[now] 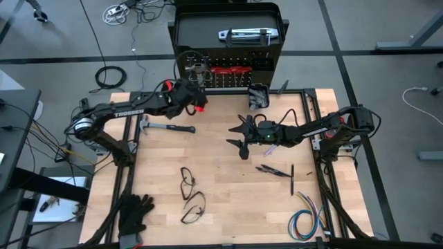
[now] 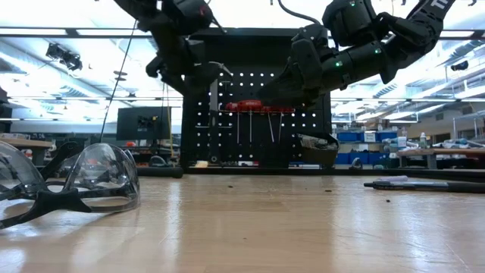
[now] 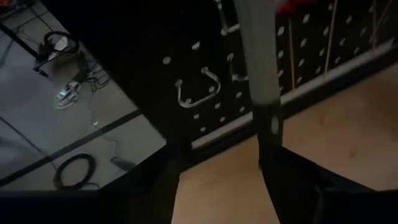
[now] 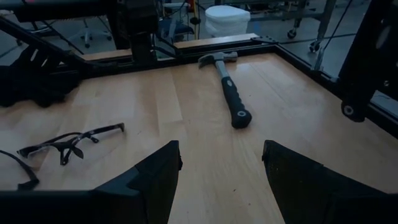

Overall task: Hang tools onto peg board
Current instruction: Hang the right hammer on the pegboard

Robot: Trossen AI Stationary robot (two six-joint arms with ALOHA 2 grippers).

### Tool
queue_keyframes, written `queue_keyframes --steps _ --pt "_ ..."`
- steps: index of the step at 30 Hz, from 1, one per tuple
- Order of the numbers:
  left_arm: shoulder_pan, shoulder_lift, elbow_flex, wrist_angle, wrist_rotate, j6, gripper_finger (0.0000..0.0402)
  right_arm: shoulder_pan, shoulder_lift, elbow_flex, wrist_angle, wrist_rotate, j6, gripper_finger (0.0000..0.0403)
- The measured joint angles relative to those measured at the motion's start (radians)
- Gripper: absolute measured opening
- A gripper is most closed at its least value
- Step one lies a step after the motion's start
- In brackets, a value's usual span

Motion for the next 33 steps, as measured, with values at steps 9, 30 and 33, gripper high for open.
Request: queue_keyframes --steps 9,30,33 --pt "-0.128 -0.059 -0.02 -0.192 -0.185 0.033 0.0214 0.0 0.0 0.0 -0.025 0.0 -0.005 0.0238" --pt "-0.314 -0.086 -0.284 0.746 -0.319 1.309 0.0214 -0.011 0.0 0.0 -0.049 0.0 0.035 0.0238" --pt "-0.316 -0.086 -0.306 0.861 -0.268 1.441 0.0214 -0.025 0.0 0.0 -0.08 0.0 0.037 0.0238"
